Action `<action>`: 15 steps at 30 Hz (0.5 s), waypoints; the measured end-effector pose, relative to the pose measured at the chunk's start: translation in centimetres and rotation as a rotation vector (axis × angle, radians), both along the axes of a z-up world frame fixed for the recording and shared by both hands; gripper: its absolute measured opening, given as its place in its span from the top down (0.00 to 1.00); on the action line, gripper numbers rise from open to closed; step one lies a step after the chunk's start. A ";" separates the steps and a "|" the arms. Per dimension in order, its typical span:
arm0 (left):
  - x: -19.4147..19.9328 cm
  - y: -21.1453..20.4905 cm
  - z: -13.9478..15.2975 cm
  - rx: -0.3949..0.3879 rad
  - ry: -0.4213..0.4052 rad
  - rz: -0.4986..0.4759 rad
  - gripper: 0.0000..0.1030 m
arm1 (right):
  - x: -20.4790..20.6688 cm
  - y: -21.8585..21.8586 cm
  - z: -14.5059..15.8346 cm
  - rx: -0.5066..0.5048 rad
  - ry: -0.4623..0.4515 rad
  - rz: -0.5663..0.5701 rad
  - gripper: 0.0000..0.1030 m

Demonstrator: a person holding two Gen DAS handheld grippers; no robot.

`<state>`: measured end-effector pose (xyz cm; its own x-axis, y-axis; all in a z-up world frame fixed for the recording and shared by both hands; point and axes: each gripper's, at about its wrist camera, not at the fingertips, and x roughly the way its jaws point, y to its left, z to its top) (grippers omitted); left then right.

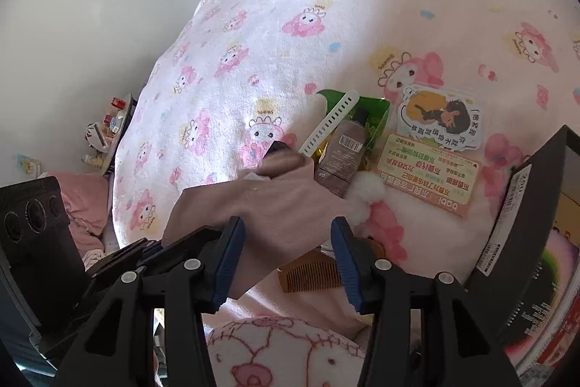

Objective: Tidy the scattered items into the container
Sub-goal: 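Grasp the beige cloth with the left tool, then carry the beige cloth into the box and drop it on the packet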

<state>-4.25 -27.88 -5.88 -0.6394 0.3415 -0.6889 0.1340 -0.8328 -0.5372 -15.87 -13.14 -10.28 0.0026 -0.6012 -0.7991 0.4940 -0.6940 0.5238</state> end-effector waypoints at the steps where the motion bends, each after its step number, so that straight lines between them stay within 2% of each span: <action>1: 0.1 0.4 0.3 0.010 0.005 -0.011 0.93 | 0.1 0.8 0.4 -0.002 0.006 -0.011 0.56; 4: 0.2 2.5 1.6 0.013 0.026 -0.033 0.93 | 0.6 3.1 1.4 -0.015 0.024 -0.048 0.56; 7: -0.4 6.0 3.2 0.006 0.051 -0.103 0.93 | 1.3 6.6 2.5 -0.032 0.038 -0.090 0.56; 12: -1.7 14.4 5.3 -0.016 0.079 -0.280 0.93 | 3.1 14.4 4.8 -0.017 0.112 -0.216 0.56; 15: -2.6 19.9 4.9 -0.024 0.061 -0.377 0.93 | 4.8 19.6 4.9 0.004 0.140 -0.321 0.55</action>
